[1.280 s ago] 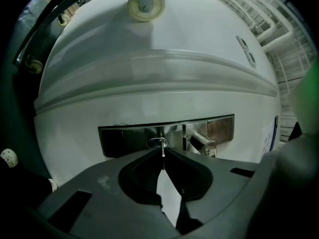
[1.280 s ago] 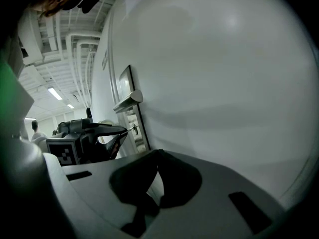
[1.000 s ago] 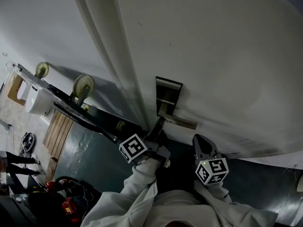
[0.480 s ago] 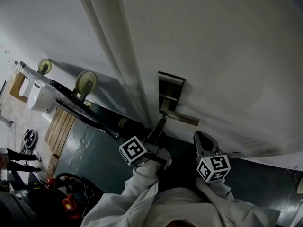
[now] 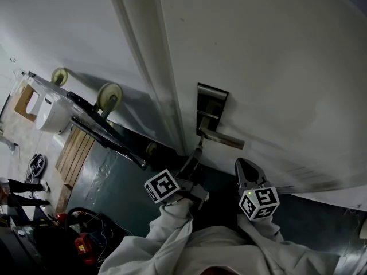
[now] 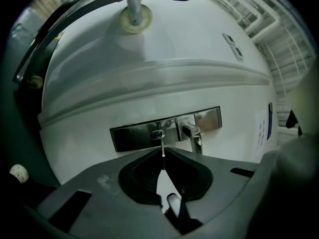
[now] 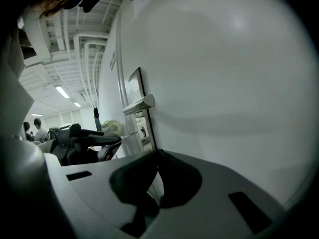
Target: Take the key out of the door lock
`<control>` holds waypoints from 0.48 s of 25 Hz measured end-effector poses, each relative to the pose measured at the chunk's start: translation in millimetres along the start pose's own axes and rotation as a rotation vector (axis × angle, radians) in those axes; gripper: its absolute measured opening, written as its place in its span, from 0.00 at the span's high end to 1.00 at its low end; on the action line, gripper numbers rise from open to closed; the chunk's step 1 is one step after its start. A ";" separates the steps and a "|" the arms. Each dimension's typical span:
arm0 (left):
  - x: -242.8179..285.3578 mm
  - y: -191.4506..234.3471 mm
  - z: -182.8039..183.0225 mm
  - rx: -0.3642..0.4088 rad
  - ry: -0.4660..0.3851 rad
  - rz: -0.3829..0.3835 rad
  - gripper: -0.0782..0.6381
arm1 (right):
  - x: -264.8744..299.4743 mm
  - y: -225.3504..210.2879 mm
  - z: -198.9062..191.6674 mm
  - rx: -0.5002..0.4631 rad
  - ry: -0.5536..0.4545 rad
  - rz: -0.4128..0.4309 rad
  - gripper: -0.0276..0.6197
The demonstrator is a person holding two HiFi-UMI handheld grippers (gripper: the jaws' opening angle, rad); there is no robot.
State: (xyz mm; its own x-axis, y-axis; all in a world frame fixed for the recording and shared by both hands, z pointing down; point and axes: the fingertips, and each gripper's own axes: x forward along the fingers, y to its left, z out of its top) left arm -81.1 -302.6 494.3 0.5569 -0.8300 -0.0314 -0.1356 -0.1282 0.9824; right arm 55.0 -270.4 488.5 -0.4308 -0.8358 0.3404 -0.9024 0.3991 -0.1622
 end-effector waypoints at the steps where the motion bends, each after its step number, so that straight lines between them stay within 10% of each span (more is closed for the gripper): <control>1: -2.4 0.0 0.4 0.031 0.005 0.006 0.85 | 0.2 1.1 0.7 -0.002 -0.002 0.002 0.88; 12: -18.3 -4.0 15.8 0.381 0.041 0.043 0.85 | 7.7 8.1 2.9 -0.009 -0.008 0.016 0.88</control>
State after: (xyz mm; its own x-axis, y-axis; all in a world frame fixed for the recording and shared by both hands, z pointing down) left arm -103.7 -295.5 488.1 0.5756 -0.8174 0.0231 -0.4501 -0.2931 0.8435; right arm 44.4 -274.7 487.1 -0.4455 -0.8322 0.3302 -0.8953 0.4159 -0.1597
